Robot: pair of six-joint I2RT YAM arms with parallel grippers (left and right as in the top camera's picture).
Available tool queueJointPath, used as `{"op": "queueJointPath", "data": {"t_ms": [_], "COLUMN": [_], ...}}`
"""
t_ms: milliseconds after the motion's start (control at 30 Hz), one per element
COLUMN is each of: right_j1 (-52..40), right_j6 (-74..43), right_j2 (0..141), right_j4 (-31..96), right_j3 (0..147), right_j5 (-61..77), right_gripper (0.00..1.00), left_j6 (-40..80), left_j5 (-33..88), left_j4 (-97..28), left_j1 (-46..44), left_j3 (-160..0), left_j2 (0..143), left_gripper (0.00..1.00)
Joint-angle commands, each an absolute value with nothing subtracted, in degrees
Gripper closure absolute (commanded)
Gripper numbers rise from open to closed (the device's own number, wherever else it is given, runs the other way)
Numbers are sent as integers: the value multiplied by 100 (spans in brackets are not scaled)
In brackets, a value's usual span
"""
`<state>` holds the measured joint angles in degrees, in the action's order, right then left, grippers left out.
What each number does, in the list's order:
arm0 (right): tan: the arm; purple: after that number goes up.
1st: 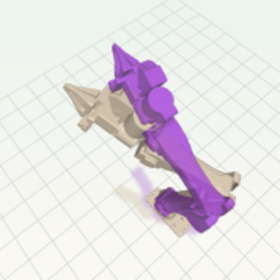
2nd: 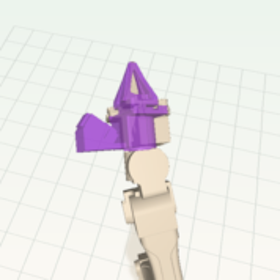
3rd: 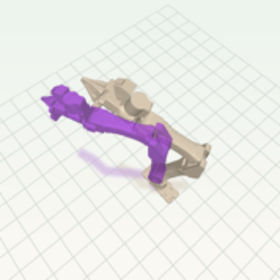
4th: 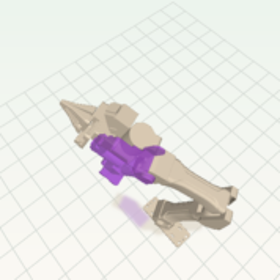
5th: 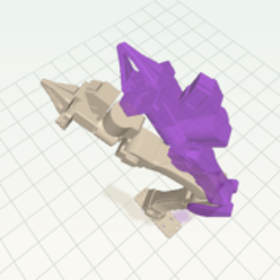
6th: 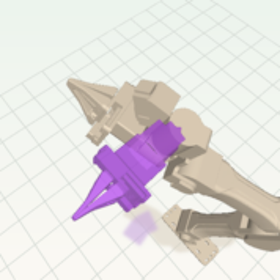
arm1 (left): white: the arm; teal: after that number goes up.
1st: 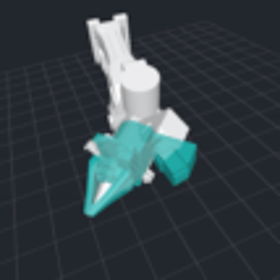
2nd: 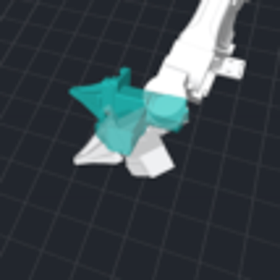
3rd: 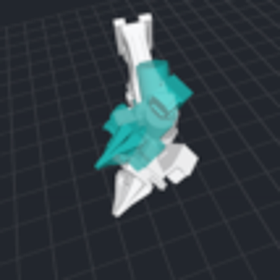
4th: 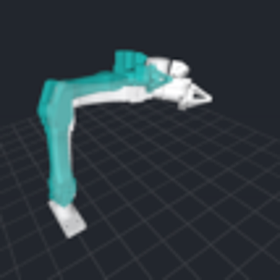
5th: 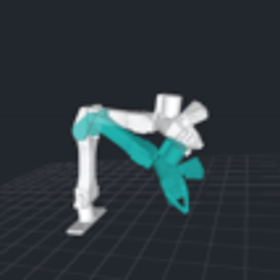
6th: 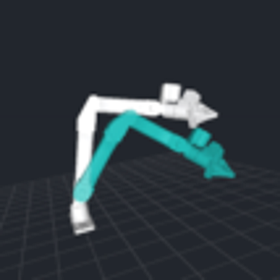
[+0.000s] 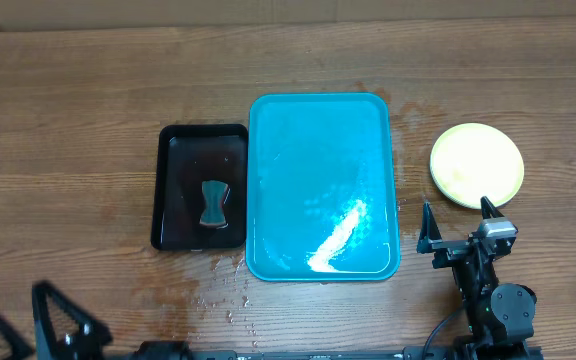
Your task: Clean dirty plates on tray and stack at the side
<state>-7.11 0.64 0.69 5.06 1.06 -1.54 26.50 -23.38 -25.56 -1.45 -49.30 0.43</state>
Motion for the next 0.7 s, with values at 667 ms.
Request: {"op": "queueJointPath", "data": {"t_ms": [667], "right_j1": [-690], "right_j6": [38], "right_j2": [23], "right_j4": [471], "right_j3": [47], "right_j5": [-187], "right_gripper": [0], "left_j6": [2547], "left_j5": [-1085], "left_j4": [2132], "left_j1": [-113], "left_j3": [-27], "left_j2": [21], "left_gripper": [0]}}
